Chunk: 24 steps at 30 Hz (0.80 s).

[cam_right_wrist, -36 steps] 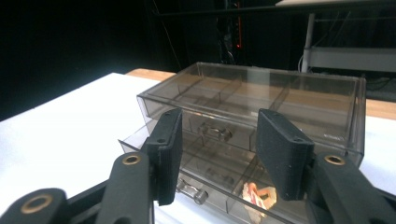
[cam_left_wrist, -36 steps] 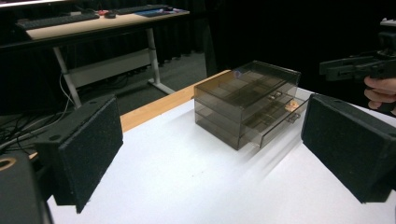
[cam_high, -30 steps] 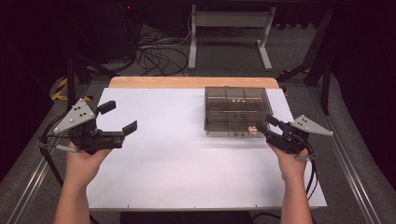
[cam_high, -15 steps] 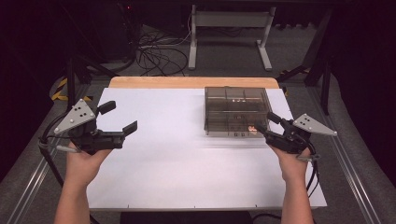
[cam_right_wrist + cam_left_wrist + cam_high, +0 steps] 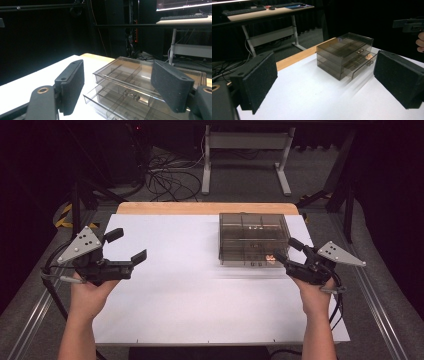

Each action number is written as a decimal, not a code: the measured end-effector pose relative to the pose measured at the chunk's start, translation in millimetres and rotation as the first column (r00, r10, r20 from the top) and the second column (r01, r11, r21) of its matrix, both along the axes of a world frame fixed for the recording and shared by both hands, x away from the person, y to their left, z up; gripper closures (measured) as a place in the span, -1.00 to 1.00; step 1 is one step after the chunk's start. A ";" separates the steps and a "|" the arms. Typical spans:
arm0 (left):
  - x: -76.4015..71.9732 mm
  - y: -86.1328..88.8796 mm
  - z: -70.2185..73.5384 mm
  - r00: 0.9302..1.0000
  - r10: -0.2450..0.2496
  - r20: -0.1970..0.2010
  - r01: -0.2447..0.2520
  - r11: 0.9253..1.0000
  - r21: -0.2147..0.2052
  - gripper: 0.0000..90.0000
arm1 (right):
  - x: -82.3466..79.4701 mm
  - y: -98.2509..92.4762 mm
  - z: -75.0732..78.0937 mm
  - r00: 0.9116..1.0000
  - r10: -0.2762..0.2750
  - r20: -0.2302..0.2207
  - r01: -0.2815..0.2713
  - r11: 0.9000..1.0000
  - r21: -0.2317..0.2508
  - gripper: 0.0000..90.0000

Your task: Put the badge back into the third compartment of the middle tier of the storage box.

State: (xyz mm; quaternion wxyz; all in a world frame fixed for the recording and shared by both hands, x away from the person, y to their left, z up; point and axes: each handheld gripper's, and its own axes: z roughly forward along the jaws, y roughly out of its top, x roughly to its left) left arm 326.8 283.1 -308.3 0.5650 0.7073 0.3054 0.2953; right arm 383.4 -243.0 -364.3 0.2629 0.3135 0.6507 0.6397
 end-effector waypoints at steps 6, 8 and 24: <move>0.0 -0.1 -0.2 1.000 0.000 0.001 0.000 1.000 0.001 -0.87 | -2.7 -2.7 2.8 1.000 0.001 0.025 -0.002 1.000 0.022 -0.46; 0.1 -0.2 -0.2 1.000 0.001 0.001 -0.001 1.000 0.001 -0.87 | -3.7 -3.8 3.7 0.999 0.001 0.033 -0.002 1.000 0.028 -0.47; -0.8 2.6 0.0 1.000 0.005 0.003 -0.005 1.000 -0.002 -0.87 | -9.3 -11.4 8.4 0.996 0.014 0.092 -0.021 0.997 0.075 -0.58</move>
